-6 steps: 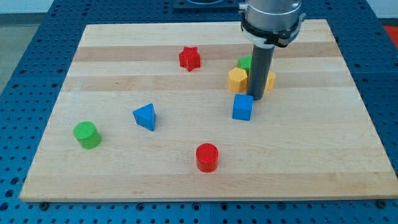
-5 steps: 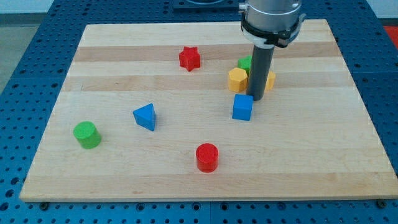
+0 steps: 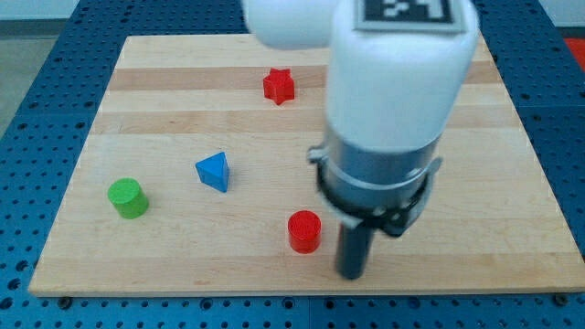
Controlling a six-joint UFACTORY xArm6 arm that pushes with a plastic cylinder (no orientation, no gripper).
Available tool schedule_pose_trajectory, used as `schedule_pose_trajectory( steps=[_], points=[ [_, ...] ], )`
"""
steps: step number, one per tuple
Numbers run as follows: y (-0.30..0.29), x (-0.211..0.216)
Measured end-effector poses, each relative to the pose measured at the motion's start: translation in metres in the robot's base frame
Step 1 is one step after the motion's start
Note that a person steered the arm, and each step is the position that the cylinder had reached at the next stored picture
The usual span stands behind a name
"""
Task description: Slightly push the red circle up a bit
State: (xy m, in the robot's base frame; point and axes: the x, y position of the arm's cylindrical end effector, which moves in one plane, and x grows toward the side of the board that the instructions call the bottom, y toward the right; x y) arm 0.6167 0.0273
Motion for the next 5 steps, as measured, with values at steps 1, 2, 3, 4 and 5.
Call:
schedule_pose_trajectory(
  steps=[1, 2, 3, 4, 5],
  points=[
    [-0.007, 0.001],
    [-0.007, 0.001],
    [-0.009, -0.039],
    [-0.015, -0.101],
    [-0.019, -0.146]
  ],
)
